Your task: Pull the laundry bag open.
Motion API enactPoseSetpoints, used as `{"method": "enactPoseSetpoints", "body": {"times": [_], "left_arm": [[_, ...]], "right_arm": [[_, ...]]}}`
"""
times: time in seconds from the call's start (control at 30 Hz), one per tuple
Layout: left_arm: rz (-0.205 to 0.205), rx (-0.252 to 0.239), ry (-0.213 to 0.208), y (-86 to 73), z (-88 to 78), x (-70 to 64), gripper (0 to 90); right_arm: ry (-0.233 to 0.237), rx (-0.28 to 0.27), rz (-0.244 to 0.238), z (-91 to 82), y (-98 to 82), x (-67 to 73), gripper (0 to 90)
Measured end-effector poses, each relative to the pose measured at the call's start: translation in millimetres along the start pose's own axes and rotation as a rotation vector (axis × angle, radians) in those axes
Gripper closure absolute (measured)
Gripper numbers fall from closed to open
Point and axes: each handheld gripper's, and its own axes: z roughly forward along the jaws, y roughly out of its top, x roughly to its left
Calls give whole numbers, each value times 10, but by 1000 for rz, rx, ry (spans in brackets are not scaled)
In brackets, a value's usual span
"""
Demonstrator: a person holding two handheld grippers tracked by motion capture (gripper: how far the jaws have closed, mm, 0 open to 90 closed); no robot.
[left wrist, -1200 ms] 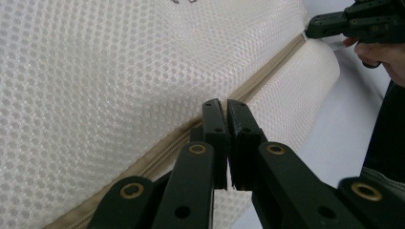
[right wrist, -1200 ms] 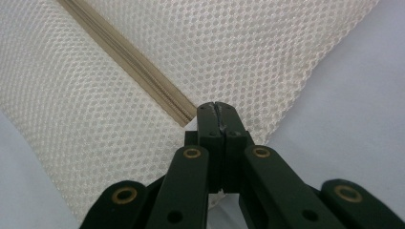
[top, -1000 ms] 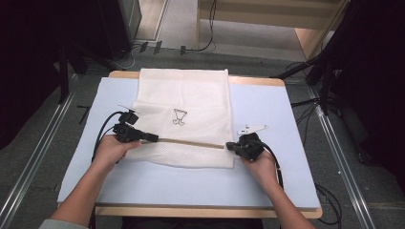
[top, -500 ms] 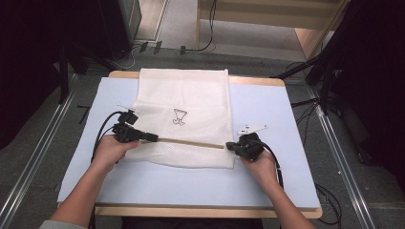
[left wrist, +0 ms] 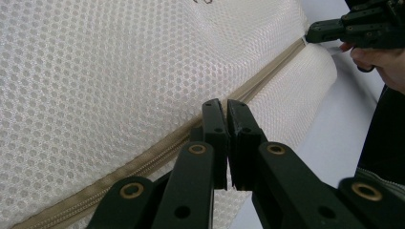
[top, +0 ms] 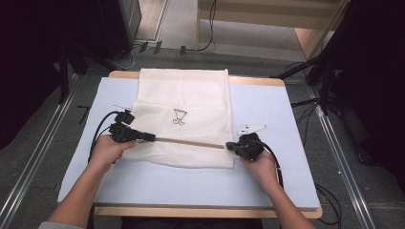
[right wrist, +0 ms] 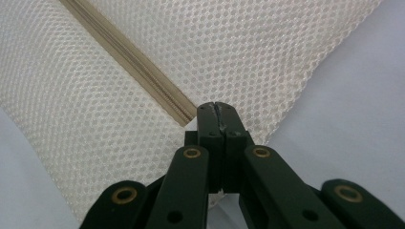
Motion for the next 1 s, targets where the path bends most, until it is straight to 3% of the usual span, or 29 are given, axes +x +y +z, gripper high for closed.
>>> {"method": "enactPoseSetpoints", "body": {"times": [0.13, 0.17, 0.27, 0.63, 0.8, 0.83, 1.0], "left_arm": [[-11, -1, -6, -3, -6, 16, 891], [-16, 1, 14, -4, -16, 21, 892], [-44, 1, 14, -24, -53, 79, 892], [-53, -23, 19, -116, -207, 167, 891], [-57, -23, 34, -128, -227, 178, 891], [-61, -31, 58, -132, -241, 185, 892], [-71, -43, 63, -163, -300, 231, 891]], "right_arm": [[1, -1, -1, 0, 0, -2, 900], [1, -1, -2, 1, 0, -2, 900], [2, 0, -5, 2, 1, -3, 900], [11, 4, -2, 2, 8, -14, 900], [12, 6, -6, 2, 10, -15, 900], [12, 7, -6, 2, 11, -15, 900], [15, 9, -7, 3, 15, -18, 900]]}}
